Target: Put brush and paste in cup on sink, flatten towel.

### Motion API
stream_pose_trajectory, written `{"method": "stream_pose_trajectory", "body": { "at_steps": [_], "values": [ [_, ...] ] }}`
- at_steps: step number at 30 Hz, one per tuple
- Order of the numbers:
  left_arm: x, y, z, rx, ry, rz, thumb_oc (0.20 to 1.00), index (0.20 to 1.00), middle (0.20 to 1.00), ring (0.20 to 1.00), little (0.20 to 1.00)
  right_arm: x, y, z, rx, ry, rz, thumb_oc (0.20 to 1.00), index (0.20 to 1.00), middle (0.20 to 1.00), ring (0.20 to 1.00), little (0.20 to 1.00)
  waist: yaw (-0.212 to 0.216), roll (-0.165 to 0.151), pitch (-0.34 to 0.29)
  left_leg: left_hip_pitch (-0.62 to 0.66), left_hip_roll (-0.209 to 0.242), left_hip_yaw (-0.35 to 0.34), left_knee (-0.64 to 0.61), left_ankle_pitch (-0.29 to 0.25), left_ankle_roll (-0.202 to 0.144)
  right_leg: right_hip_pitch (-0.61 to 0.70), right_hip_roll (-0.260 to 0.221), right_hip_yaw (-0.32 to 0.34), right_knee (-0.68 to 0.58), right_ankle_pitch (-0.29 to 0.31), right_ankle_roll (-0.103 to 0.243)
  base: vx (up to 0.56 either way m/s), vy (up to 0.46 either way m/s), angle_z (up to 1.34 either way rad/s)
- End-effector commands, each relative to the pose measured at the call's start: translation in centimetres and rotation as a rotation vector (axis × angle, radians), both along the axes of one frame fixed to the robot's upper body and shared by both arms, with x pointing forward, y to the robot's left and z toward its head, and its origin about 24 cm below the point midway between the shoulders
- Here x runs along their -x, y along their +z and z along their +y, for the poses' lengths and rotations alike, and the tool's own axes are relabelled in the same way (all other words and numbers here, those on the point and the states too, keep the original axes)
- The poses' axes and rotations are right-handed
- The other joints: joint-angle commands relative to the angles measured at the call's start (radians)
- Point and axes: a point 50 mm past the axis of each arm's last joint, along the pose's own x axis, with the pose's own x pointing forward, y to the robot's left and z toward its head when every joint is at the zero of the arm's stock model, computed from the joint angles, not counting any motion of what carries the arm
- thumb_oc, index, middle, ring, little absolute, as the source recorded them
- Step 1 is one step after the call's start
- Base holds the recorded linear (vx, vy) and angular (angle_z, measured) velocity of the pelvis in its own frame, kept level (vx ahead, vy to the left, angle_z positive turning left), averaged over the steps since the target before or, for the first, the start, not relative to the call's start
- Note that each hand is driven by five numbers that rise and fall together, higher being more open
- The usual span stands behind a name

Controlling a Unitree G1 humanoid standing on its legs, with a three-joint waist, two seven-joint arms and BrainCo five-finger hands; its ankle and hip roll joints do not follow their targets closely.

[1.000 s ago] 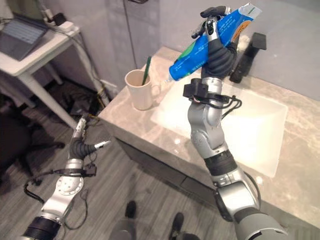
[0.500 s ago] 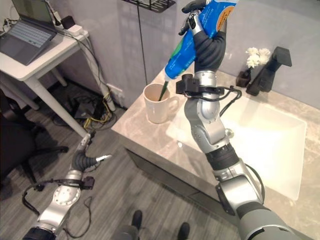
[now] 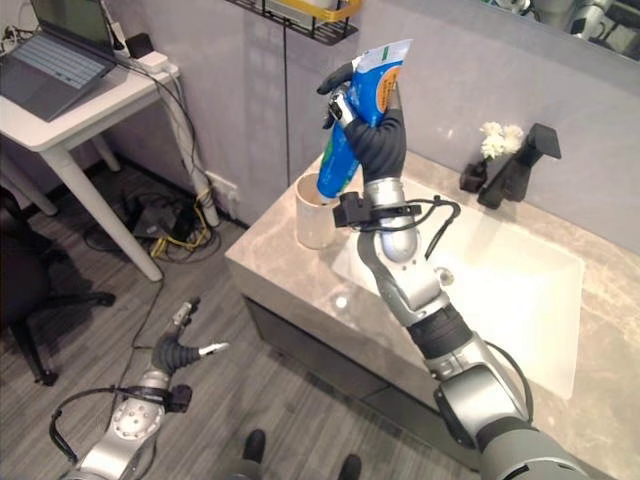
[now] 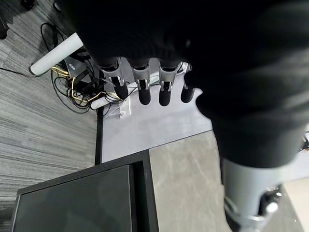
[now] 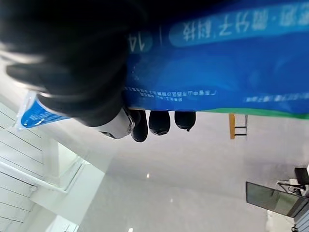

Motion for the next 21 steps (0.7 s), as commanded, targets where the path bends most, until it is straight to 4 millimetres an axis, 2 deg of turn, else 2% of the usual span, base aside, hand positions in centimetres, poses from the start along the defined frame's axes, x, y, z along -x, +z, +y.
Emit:
{"method": "stream_pose_trajectory", "body": {
  "at_steps": [1,13,21],
  "values": [
    [-1.5,1.6,0.0,-0.030,-0.034,-0.087,1.000,1.000,1.000,1.000,1.000,0.6,5.0,-0.4,-0.021,-0.043,-0.190,0.200,0.200,0.200,0.200,0.200,0.011,-0.035,0.003,-0.033,-0.025,-0.011,-0.001,0.003,0.044,0.040,-0.105,-0.006,0.027,0.063,0.090,0.00,0.000,0.00],
    [-1.9,1.6,-0.1,-0.036,-0.037,-0.088,1.000,1.000,1.000,1.000,1.000,0.3,6.2,-0.1,-0.020,-0.071,-0.218,0.200,0.200,0.200,0.200,0.200,0.029,-0.042,0.023,-0.084,-0.038,-0.043,-0.001,0.015,0.043,0.017,-0.111,-0.035,0.024,0.090,0.096,0.00,0.001,0.04],
    [-2.2,1.6,-0.3,-0.040,-0.038,-0.089,1.000,1.000,1.000,1.000,1.000,0.0,5.4,0.2,0.001,-0.066,-0.185,0.200,0.200,0.200,0.200,0.200,0.031,-0.048,0.035,-0.088,-0.047,-0.059,-0.001,0.012,0.051,0.013,-0.119,-0.041,0.054,0.102,0.098,0.01,0.000,0.06]
  ]
}}
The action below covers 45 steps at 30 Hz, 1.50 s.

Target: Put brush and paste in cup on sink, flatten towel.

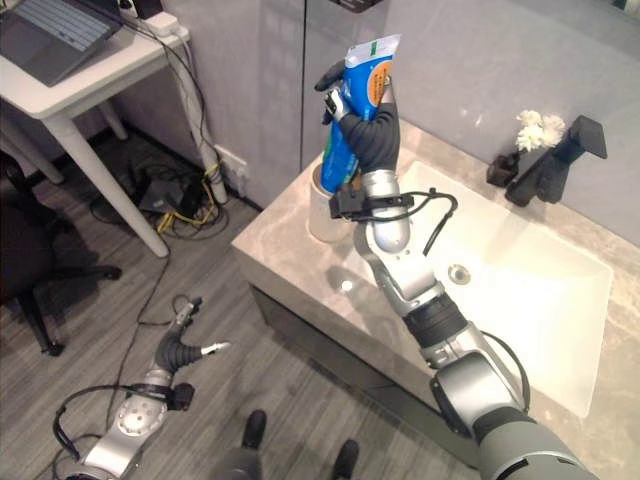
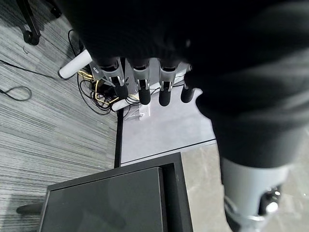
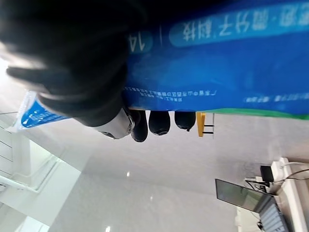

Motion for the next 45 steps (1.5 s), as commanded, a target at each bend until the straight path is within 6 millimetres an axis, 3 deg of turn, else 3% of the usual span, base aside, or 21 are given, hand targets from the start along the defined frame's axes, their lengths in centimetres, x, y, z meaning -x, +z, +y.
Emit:
{"method": "stream_pose_trajectory", "body": {
  "at_steps": [1,17,18,19,20,21,31,39,42,45],
  "values": [
    [-1.3,1.6,-0.4,-0.028,-0.043,-0.087,1.000,1.000,1.000,1.000,1.000,1.1,4.9,-0.2,-0.015,0.000,-0.200,0.200,0.200,0.200,0.200,0.200,0.016,-0.014,0.009,-0.012,-0.041,-0.027,-0.012,0.009,0.051,0.064,-0.117,-0.004,0.055,0.103,0.099,0.00,0.000,0.00],
    [-1.6,1.5,-0.8,-0.041,-0.057,-0.083,1.000,1.000,1.000,1.000,1.000,0.3,3.1,0.1,0.010,-0.010,-0.126,0.200,0.200,0.200,0.200,0.200,0.017,-0.027,0.008,-0.014,-0.054,-0.030,-0.012,0.000,0.059,0.070,-0.129,-0.012,0.052,0.131,0.105,0.00,0.005,0.02],
    [-1.6,1.4,-0.8,-0.042,-0.056,-0.081,1.000,1.000,1.000,1.000,1.000,0.3,3.0,0.1,0.013,-0.007,-0.125,0.263,0.263,0.263,0.263,0.263,0.017,-0.028,0.007,-0.013,-0.054,-0.029,-0.012,0.000,0.058,0.070,-0.129,-0.011,0.052,0.132,0.106,0.00,0.000,0.00],
    [-1.6,1.4,-0.8,-0.041,-0.057,-0.082,1.000,1.000,1.000,1.000,1.000,0.3,3.1,0.1,0.012,-0.005,-0.127,0.482,0.482,0.482,0.482,0.482,0.017,-0.029,0.006,-0.012,-0.054,-0.030,-0.012,0.000,0.059,0.071,-0.129,-0.012,0.052,0.133,0.106,0.00,0.000,0.00],
    [-1.6,1.4,-0.8,-0.043,-0.058,-0.081,1.000,1.000,1.000,1.000,1.000,0.3,3.2,0.1,0.013,-0.007,-0.128,0.831,0.831,0.831,0.831,0.831,0.018,-0.030,0.004,-0.011,-0.055,-0.030,-0.012,0.000,0.059,0.073,-0.129,-0.014,0.052,0.133,0.106,0.00,0.000,0.00],
    [-1.6,1.4,-0.8,-0.045,-0.060,-0.079,1.000,1.000,1.000,1.000,1.000,0.3,3.2,0.1,0.014,-0.011,-0.130,1.000,1.000,1.000,1.000,1.000,0.017,-0.030,0.002,-0.009,-0.055,-0.030,-0.012,-0.001,0.059,0.074,-0.130,-0.013,0.051,0.134,0.106,0.00,0.000,0.00],
    [-1.8,1.2,-1.0,-0.041,-0.060,-0.076,1.000,1.000,1.000,1.000,1.000,1.3,4.1,0.1,0.024,-0.043,-0.209,1.000,1.000,1.000,1.000,1.000,0.013,-0.021,-0.019,0.016,-0.050,-0.024,-0.012,-0.009,0.058,0.091,-0.126,-0.013,0.057,0.116,0.104,0.00,0.000,0.00],
    [-2.1,1.9,-1.6,-0.030,-0.076,-0.111,1.000,1.000,1.000,1.000,1.000,3.1,6.1,-0.8,0.001,-0.134,-0.349,1.000,1.000,1.000,1.000,1.000,0.014,-0.011,-0.053,0.041,-0.040,-0.025,-0.012,-0.013,0.050,0.120,-0.120,-0.022,0.051,0.081,0.098,0.00,0.000,0.00],
    [-2.4,3.6,-1.5,0.003,-0.069,-0.185,1.000,1.000,1.000,1.000,1.000,4.5,8.1,-2.2,0.014,-0.235,-0.480,1.000,1.000,1.000,1.000,1.000,0.007,-0.004,-0.067,0.049,-0.036,-0.024,-0.012,-0.012,0.045,0.129,-0.117,-0.023,0.044,0.066,0.094,-0.02,-0.011,0.00],
    [-2.2,6.6,-0.6,0.047,-0.089,-0.302,1.000,1.000,1.000,1.000,1.000,7.3,11.8,-7.3,0.255,-0.593,-0.756,1.000,1.000,1.000,1.000,1.000,-0.023,0.002,-0.087,0.054,-0.031,-0.019,-0.012,-0.012,0.034,0.138,-0.112,-0.028,0.029,0.051,0.095,-0.02,0.007,0.05]
  ]
}}
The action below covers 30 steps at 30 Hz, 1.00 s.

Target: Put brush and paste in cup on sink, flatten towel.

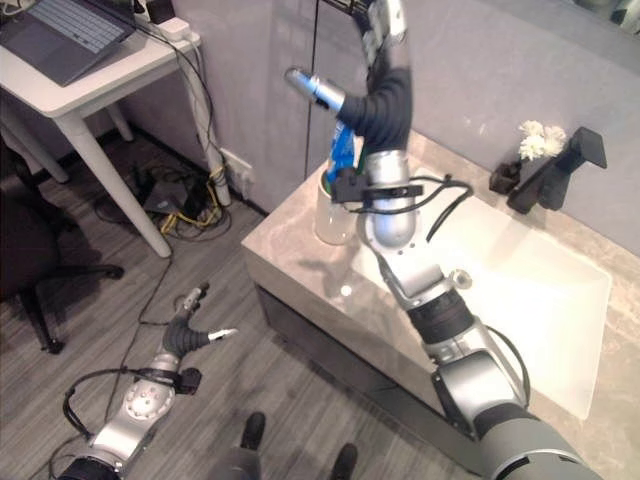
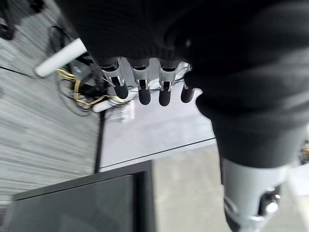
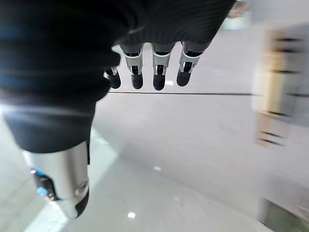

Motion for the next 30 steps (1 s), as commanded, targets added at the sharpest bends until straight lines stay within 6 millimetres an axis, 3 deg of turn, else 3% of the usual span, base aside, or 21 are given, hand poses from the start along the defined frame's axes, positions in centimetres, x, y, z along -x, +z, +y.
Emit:
{"method": "stream_pose_trajectory", "body": {
  "at_steps": [1,2,3,4,6,8,9,10,11,12,13,14,15,16,17,19,20,25,29,30],
  "values": [
    [0.2,5.9,2.1,0.044,0.001,-0.278,1.000,1.000,1.000,1.000,1.000,4.6,5.5,-8.5,0.076,-0.530,-0.392,1.000,1.000,1.000,1.000,1.000,-0.058,0.007,-0.114,0.004,-0.012,0.009,-0.012,-0.019,0.025,0.075,-0.094,-0.006,0.017,0.054,0.095,0.00,0.017,0.11],
    [0.2,5.9,2.2,0.042,-0.003,-0.275,1.000,1.000,1.000,1.000,1.000,4.6,5.3,-8.6,0.073,-0.532,-0.390,1.000,1.000,1.000,1.000,1.000,-0.056,0.004,-0.117,0.004,-0.011,0.008,-0.012,-0.019,0.024,0.075,-0.094,-0.007,0.016,0.055,0.095,-0.03,0.026,0.03],
    [0.5,7.5,3.1,0.079,0.032,-0.353,1.000,1.000,1.000,1.000,1.000,5.3,3.6,-12.9,0.025,-0.677,-0.329,1.000,1.000,1.000,1.000,1.000,-0.088,0.017,-0.123,0.006,-0.011,0.013,-0.012,-0.015,0.023,0.075,-0.094,-0.005,0.013,0.061,0.094,0.00,0.000,0.00],
    [0.5,7.5,3.0,0.075,0.025,-0.349,1.000,1.000,1.000,1.000,1.000,5.5,3.4,-13.1,0.022,-0.683,-0.324,1.000,1.000,1.000,1.000,1.000,-0.084,0.011,-0.129,0.006,-0.010,0.011,-0.012,-0.022,0.022,0.077,-0.093,-0.005,0.010,0.057,0.095,-0.01,0.015,-0.10],
    [0.9,9.6,4.1,0.088,0.047,-0.443,1.000,1.000,1.000,1.000,1.000,6.0,0.9,-18.0,0.044,-0.923,-0.194,1.000,1.000,1.000,1.000,1.000,-0.116,0.025,-0.129,0.006,-0.009,0.017,-0.012,-0.015,0.020,0.072,-0.094,-0.001,0.012,0.058,0.095,-0.02,0.013,-0.05],
    [1.4,10.6,4.7,0.104,0.053,-0.486,1.000,1.000,1.000,1.000,1.000,7.1,-0.5,-20.3,0.041,-1.001,-0.133,1.000,1.000,1.000,1.000,1.000,-0.151,0.036,-0.133,0.008,-0.006,0.025,-0.012,-0.020,0.016,0.067,-0.092,0.013,0.010,0.053,0.095,0.00,0.012,-0.05],
    [1.4,10.6,4.6,0.103,0.044,-0.481,1.000,1.000,1.000,1.000,1.000,7.4,-0.7,-20.6,0.039,-1.006,-0.128,1.000,1.000,1.000,1.000,1.000,-0.144,0.032,-0.137,0.007,-0.005,0.024,-0.012,-0.020,0.016,0.066,-0.091,0.012,0.011,0.053,0.094,-0.02,-0.002,-0.17],
    [1.9,11.6,5.3,0.120,0.047,-0.517,1.000,1.000,1.000,1.000,1.000,8.5,-2.8,-24.1,-0.013,-1.153,-0.018,1.000,1.000,1.000,1.000,1.000,-0.174,0.047,-0.132,0.006,-0.001,0.033,-0.012,-0.017,0.016,0.056,-0.089,0.027,0.011,0.052,0.092,-0.02,-0.010,-0.21],
    [2.0,11.6,5.3,0.121,0.041,-0.514,1.000,1.000,1.000,1.000,1.000,8.7,-2.9,-24.2,-0.014,-1.157,-0.016,1.000,1.000,1.000,1.000,1.000,-0.170,0.046,-0.134,0.006,-0.001,0.032,-0.012,-0.017,0.015,0.056,-0.088,0.027,0.012,0.052,0.092,-0.03,-0.025,-0.14],
    [2.4,11.9,5.7,0.165,0.031,-0.523,1.000,1.000,1.000,1.000,1.000,10.1,-4.7,-27.0,-0.014,-1.310,0.086,1.000,1.000,1.000,1.000,1.000,-0.194,0.056,-0.129,0.006,0.003,0.042,-0.012,-0.016,0.016,0.046,-0.086,0.042,0.016,0.050,0.091,-0.01,-0.019,-0.09],
    [2.4,11.9,5.6,0.168,0.026,-0.520,1.000,1.000,1.000,1.000,1.000,10.3,-4.8,-27.1,-0.013,-1.313,0.087,1.000,1.000,1.000,1.000,1.000,-0.191,0.056,-0.130,0.006,0.003,0.042,-0.012,-0.016,0.016,0.046,-0.086,0.042,0.017,0.049,0.090,-0.02,-0.027,-0.10],
    [2.5,11.6,5.6,0.209,0.013,-0.503,1.000,1.000,1.000,1.000,1.000,10.9,-5.9,-28.6,-0.045,-1.391,0.142,1.000,1.000,1.000,1.000,1.000,-0.201,0.062,-0.126,0.006,0.005,0.044,-0.012,-0.015,0.015,0.040,-0.084,0.050,0.021,0.049,0.089,-0.02,-0.028,-0.27],
    [2.5,11.2,5.7,0.239,0.011,-0.483,0.740,0.740,0.740,0.740,0.740,12.1,-7.5,-30.4,-0.099,-1.476,0.214,1.000,1.000,1.000,1.000,1.000,-0.210,0.070,-0.122,0.006,0.009,0.049,-0.012,-0.013,0.014,0.035,-0.083,0.057,0.023,0.047,0.088,-0.02,-0.046,-0.30],
    [2.7,10.5,5.7,0.268,0.010,-0.449,0.388,0.388,0.388,0.388,0.388,14.3,-10.6,-32.7,-0.219,-1.586,0.325,1.000,1.000,1.000,1.000,1.000,-0.226,0.082,-0.117,0.005,0.013,0.054,-0.012,-0.012,0.013,0.029,-0.081,0.065,0.022,0.044,0.085,-0.02,-0.056,-0.27],
    [2.5,9.8,5.2,0.298,-0.008,-0.416,0.200,0.200,0.200,0.200,0.200,15.4,-12.8,-33.6,-0.345,-1.609,0.375,1.000,1.000,1.000,1.000,1.000,-0.240,0.095,-0.112,0.004,0.015,0.058,-0.012,-0.011,0.011,0.026,-0.080,0.071,0.015,0.043,0.084,-0.01,-0.039,-0.13],
    [2.4,9.6,5.1,0.313,-0.020,-0.405,0.200,0.200,0.200,0.200,0.200,15.8,-13.7,-33.9,-0.404,-1.592,0.397,1.000,1.000,1.000,1.000,1.000,-0.242,0.099,-0.109,0.003,0.017,0.059,-0.012,-0.011,0.010,0.025,-0.079,0.073,0.014,0.043,0.083,0.00,-0.034,-0.17],
    [2.3,9.5,4.6,0.328,-0.050,-0.389,0.200,0.200,0.200,0.200,0.200,15.8,-14.9,-33.9,-0.464,-1.521,0.433,1.000,1.000,1.000,1.000,1.000,-0.247,0.106,-0.105,0.002,0.018,0.061,-0.012,-0.009,0.009,0.023,-0.078,0.077,0.011,0.042,0.083,-0.01,-0.048,-0.18],
    [2.4,9.1,3.8,0.339,-0.141,-0.337,0.200,0.200,0.200,0.200,0.200,18.0,-20.3,-35.0,-0.506,-1.566,0.678,1.000,1.000,1.000,1.000,1.000,-0.277,0.142,-0.083,-0.002,0.029,0.079,-0.012,-0.002,0.004,0.002,-0.068,0.103,0.008,0.038,0.076,-0.03,-0.043,-0.11],
    [2.6,8.4,3.8,0.354,-0.143,-0.304,0.200,0.200,0.200,0.200,0.200,19.4,-25.1,-34.8,-0.662,-1.577,0.839,1.000,1.000,1.000,1.000,1.000,-0.283,0.174,-0.065,0.000,0.034,0.091,-0.012,0.000,0.001,-0.013,-0.064,0.124,0.007,0.036,0.070,0.00,-0.028,-0.14],
    [2.5,7.8,3.6,0.367,-0.149,-0.277,0.200,0.200,0.200,0.200,0.200,20.0,-28.1,-34.2,-0.740,-1.561,0.961,1.000,1.000,1.000,1.000,1.000,-0.281,0.191,-0.060,0.001,0.035,0.095,-0.012,0.002,-0.002,-0.014,-0.063,0.127,0.004,0.034,0.067,0.02,-0.045,-0.15]
  ]
}}
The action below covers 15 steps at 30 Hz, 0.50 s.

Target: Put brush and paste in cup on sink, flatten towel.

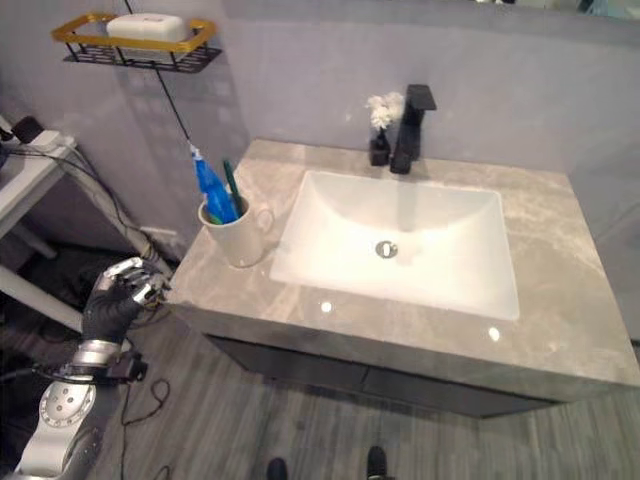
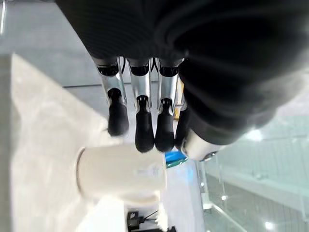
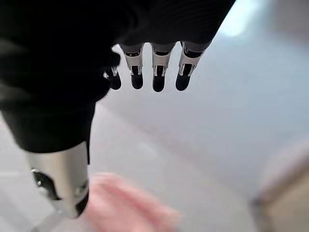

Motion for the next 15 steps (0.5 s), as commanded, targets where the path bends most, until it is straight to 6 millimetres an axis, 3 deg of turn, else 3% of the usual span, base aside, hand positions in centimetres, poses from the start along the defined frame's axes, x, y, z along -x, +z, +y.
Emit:
{"method": "stream_pose_trajectory", "body": {
  "at_steps": [1,2,3,4,5,7,11,15],
  "values": [
    [-0.6,1.5,-0.1,0.002,-0.041,-0.075,0.200,0.200,0.200,0.200,0.200,0.0,-2.6,0.6,-0.129,-0.009,-0.073,1.000,1.000,1.000,1.000,1.000,-0.008,0.010,0.010,-0.036,0.040,-0.027,0.002,0.018,-0.026,0.026,-0.051,-0.001,0.012,0.021,0.040,0.01,-0.031,-0.12],
    [-0.6,1.6,0.0,0.002,-0.040,-0.075,0.200,0.200,0.200,0.200,0.200,0.0,-2.6,0.5,-0.132,-0.006,-0.077,1.000,1.000,1.000,1.000,1.000,-0.008,0.009,0.011,-0.035,0.040,-0.026,0.002,0.017,-0.027,0.027,-0.051,0.000,0.012,0.021,0.040,0.00,-0.024,-0.07],
    [-0.7,1.2,-0.2,0.013,-0.048,-0.058,0.200,0.200,0.200,0.200,0.200,0.4,-4.2,1.0,-0.201,-0.011,-0.039,1.000,1.000,1.000,1.000,1.000,-0.008,0.018,0.015,-0.035,0.040,-0.024,0.002,0.019,-0.028,0.026,-0.050,0.000,0.011,0.020,0.039,-0.01,-0.026,-0.05],
    [-1.0,0.6,-0.4,0.039,-0.051,-0.038,0.200,0.200,0.200,0.200,0.200,0.1,-7.1,2.6,-0.336,0.042,0.027,1.000,1.000,1.000,1.000,1.000,-0.010,0.032,0.026,-0.037,0.042,-0.019,0.002,0.025,-0.033,0.021,-0.049,0.004,0.011,0.019,0.036,0.00,0.000,0.00],
    [-1.1,0.6,-0.3,0.039,-0.049,-0.038,0.200,0.200,0.200,0.200,0.200,0.1,-7.1,2.6,-0.337,0.044,0.027,1.000,1.000,1.000,1.000,1.000,-0.011,0.032,0.026,-0.037,0.042,-0.018,0.002,0.025,-0.033,0.021,-0.049,0.005,0.011,0.019,0.036,0.00,0.000,0.00],
    [-1.4,-0.1,-0.4,0.070,-0.029,-0.018,0.200,0.200,0.200,0.200,0.200,-0.1,-10.7,5.4,-0.507,0.102,0.101,1.000,1.000,1.000,1.000,1.000,-0.006,0.045,0.034,-0.043,0.044,-0.014,0.002,0.032,-0.038,0.014,-0.047,0.006,0.010,0.018,0.032,-0.01,-0.042,-0.05],
    [-2.0,-1.3,-0.2,0.129,0.044,0.011,0.200,0.200,0.200,0.200,0.200,-4.3,-11.7,9.8,-0.569,0.382,0.031,1.000,1.000,1.000,1.000,1.000,-0.018,0.068,0.054,-0.053,0.049,-0.004,0.002,0.043,-0.044,-0.006,-0.042,0.023,0.011,0.020,0.025,0.00,-0.034,-0.07],
    [-2.9,-1.8,-0.3,0.148,0.064,0.032,0.200,0.200,0.200,0.200,0.200,-6.8,-12.0,12.7,-0.596,0.555,0.037,1.000,1.000,1.000,1.000,1.000,-0.024,0.085,0.074,-0.067,0.053,0.002,0.002,0.054,-0.049,-0.027,-0.038,0.032,0.012,0.022,0.021,-0.01,-0.030,-0.12]
  ]
}}
